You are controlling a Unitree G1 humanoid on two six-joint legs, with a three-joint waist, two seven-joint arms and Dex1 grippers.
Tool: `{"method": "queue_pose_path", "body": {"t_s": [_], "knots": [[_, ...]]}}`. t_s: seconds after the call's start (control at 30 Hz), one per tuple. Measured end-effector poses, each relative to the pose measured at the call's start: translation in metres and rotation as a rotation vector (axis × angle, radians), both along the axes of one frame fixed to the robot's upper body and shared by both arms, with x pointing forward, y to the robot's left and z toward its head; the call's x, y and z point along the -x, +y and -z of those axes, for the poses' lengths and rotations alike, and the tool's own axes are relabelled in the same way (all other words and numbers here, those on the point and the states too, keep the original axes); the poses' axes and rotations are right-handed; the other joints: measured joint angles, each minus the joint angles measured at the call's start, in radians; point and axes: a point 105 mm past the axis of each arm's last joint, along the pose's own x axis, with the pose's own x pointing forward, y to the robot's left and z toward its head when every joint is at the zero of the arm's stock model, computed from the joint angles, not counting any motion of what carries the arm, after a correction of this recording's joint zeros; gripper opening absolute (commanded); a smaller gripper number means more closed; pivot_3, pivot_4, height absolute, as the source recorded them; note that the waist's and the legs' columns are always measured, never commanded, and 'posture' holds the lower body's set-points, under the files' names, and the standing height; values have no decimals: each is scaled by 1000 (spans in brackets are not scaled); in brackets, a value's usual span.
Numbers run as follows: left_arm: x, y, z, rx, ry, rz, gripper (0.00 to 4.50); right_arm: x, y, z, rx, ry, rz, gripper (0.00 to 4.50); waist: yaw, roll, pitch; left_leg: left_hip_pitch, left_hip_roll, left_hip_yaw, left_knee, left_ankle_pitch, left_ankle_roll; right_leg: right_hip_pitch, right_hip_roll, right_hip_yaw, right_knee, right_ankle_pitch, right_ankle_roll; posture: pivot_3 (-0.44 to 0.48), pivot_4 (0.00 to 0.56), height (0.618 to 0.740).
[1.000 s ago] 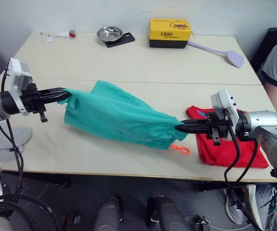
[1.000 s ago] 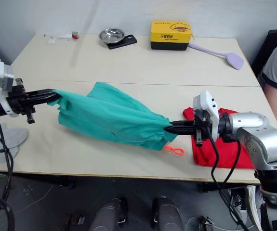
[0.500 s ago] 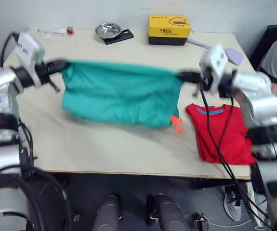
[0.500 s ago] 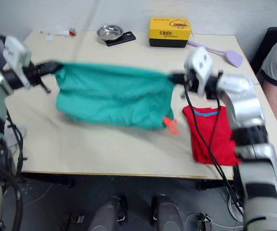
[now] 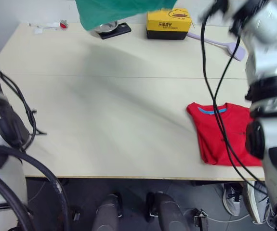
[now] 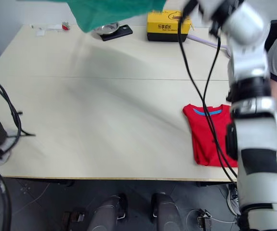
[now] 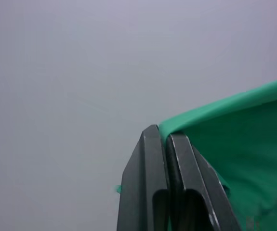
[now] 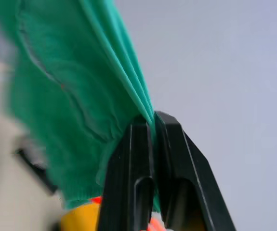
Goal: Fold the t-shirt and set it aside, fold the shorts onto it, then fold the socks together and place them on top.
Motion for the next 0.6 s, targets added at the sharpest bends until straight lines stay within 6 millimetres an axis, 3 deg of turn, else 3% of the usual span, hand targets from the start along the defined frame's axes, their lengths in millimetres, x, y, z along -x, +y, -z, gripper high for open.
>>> {"method": "queue_pose_path", "body": {"t_s": [0.07,0.1,0.17,0.27,0.4,0.5,0.6], "knots": [[-1,-2,68,-35,159,12,35,4,-8,56,31,157,-11,0,1,2,2,3,0,-1,4,1,1,3,-2,2,1,1,0,0,150,740],[6,-6,111,-47,262,28,35,12,-17,89,57,256,-17,0,1,2,2,4,0,-2,4,1,1,4,-3,2,1,1,0,0,150,740],[23,-14,167,-53,413,47,35,24,-27,129,100,378,-20,0,-1,3,2,3,2,-2,5,1,1,3,-2,2,1,2,-2,0,150,740],[65,-34,211,-129,546,92,35,48,-46,174,199,510,-19,0,2,2,2,5,3,-2,5,0,0,4,-1,2,0,2,-2,0,150,740],[99,-51,219,-197,627,145,35,70,-58,198,283,598,-51,0,4,3,1,9,4,-4,4,0,0,8,0,1,0,3,-4,0,150,740],[117,-53,224,-240,736,214,35,80,-62,200,315,622,-83,0,3,4,1,23,5,-4,-2,-4,2,23,2,0,-7,3,-5,0,150,740],[140,-55,235,-284,951,345,35,95,-65,203,333,670,-136,0,4,4,1,24,8,-4,-3,-7,0,23,4,0,-8,2,-7,0,150,740]]}}
